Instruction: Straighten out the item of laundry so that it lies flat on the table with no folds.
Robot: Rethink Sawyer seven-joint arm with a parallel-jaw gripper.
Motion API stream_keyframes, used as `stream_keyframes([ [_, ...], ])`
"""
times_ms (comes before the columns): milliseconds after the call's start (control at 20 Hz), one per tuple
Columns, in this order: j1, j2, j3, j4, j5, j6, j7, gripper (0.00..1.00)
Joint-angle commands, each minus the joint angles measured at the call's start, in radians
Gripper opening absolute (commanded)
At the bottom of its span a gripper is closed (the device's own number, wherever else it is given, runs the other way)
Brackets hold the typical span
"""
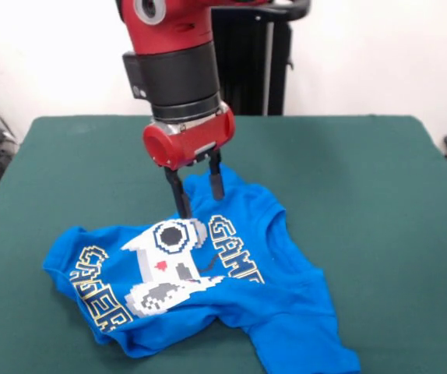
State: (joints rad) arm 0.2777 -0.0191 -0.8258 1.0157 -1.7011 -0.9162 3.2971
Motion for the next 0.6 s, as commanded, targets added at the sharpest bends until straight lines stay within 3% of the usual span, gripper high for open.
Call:
stream_keyframes([
  [50, 0.041, -0.007, 0.18, 0.108, 0.125, 0.082, -0.075, 1.0],
  [600, 0.033, -0.001, 0.221, 0.123, 0.214, 0.101, -0.137, 1.0],
])
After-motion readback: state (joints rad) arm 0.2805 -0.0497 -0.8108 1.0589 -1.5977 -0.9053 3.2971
